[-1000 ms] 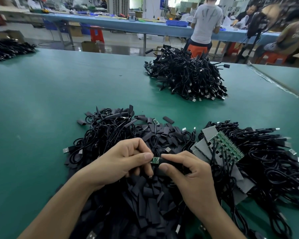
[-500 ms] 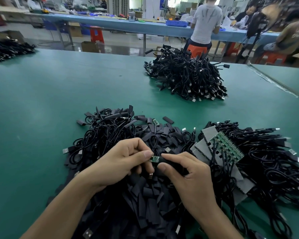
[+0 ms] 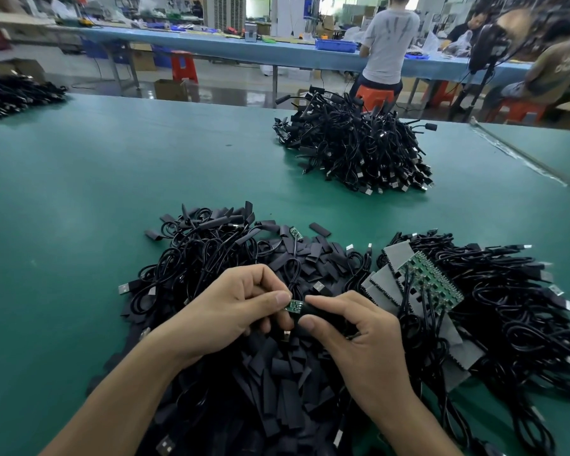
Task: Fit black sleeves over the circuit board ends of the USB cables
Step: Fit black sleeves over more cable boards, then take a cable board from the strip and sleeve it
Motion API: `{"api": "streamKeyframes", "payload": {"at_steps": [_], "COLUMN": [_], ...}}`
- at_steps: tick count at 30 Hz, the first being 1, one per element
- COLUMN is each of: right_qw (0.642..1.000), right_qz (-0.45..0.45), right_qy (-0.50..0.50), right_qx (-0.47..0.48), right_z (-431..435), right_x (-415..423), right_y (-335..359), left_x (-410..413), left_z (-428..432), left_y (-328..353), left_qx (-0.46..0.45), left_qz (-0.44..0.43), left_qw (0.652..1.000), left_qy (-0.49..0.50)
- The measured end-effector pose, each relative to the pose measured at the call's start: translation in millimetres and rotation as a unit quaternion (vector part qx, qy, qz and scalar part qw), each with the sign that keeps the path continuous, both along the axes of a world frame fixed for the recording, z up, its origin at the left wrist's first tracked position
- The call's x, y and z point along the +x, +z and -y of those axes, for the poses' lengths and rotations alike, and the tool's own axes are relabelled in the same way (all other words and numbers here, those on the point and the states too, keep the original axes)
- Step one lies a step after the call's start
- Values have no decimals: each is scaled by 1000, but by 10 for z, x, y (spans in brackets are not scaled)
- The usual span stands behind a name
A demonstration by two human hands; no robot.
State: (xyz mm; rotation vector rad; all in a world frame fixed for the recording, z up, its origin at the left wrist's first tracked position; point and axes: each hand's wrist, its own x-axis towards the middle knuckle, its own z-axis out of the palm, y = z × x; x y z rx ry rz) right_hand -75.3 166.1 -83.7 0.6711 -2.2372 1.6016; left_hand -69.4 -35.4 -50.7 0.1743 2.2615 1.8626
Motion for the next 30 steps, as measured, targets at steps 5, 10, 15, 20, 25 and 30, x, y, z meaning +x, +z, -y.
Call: {"api": "streamKeyframes", "payload": {"at_steps": [5,10,15,20,25,30], "right_qw": [992,994,995,998,997,994], "right_qz": [21,15,22,10,4,3], "right_qy": [-22,-22,12,-5,-3,-23], "right_qx": [121,107,100,62,77,102], "right_z": [1,-1,-21,-8,-2,16], "right_x": [-4,-14,-19,-28,-14,-5], "right_y": [-30,-25,-29,-31,-32,-39], "left_x": [-17,-39,-33,-24,-31,-23], "left_z": [47,59,67,16,-14,-12], "left_y": [-42,-74,-69,-38,-58,-40], "left_qx": [-20,-8,-8,-5,-43,-26], "left_qz": [29,27,19,-4,-19,-12], "left_qw": [999,1000,999,1000,999,999], "left_qy": [-28,-13,-41,-5,21,23]}}
